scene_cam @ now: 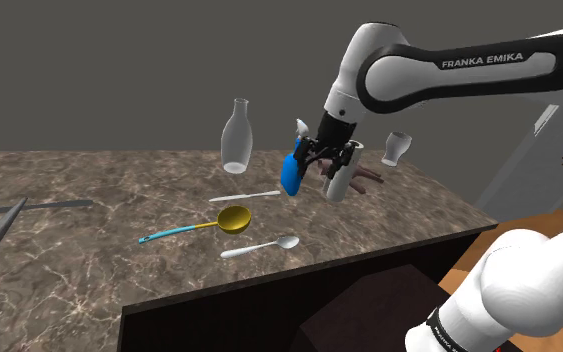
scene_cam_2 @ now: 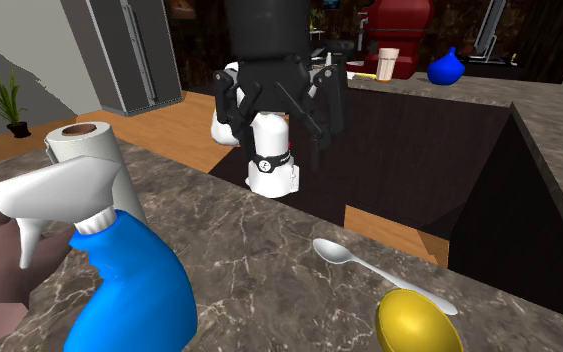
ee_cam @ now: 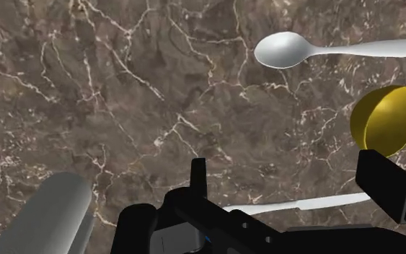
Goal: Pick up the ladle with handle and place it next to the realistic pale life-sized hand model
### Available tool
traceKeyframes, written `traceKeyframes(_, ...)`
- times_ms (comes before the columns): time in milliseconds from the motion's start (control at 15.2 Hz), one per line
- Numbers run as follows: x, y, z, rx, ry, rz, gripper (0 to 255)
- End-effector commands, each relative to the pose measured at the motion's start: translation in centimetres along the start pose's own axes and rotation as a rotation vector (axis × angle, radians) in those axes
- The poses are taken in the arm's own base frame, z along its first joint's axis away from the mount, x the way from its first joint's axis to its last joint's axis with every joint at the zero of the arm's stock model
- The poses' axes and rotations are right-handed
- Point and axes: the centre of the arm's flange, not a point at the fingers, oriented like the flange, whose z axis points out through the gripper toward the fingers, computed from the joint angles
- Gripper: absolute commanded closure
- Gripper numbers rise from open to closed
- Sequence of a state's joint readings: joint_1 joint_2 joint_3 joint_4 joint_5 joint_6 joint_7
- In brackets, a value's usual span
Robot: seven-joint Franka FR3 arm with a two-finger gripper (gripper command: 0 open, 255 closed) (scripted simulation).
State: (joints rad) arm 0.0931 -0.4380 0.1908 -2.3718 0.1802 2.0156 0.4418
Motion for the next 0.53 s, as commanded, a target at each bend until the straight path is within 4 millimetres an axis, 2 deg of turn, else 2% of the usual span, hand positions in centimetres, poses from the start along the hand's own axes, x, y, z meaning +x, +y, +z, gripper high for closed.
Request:
traceKeyframes(0,0.6,-2.0,1.4,-0.001,-0.004,0.008,0)
traceKeyframes(462,2.6,-9.2,7.1,-0.007,-0.020,0.034,0)
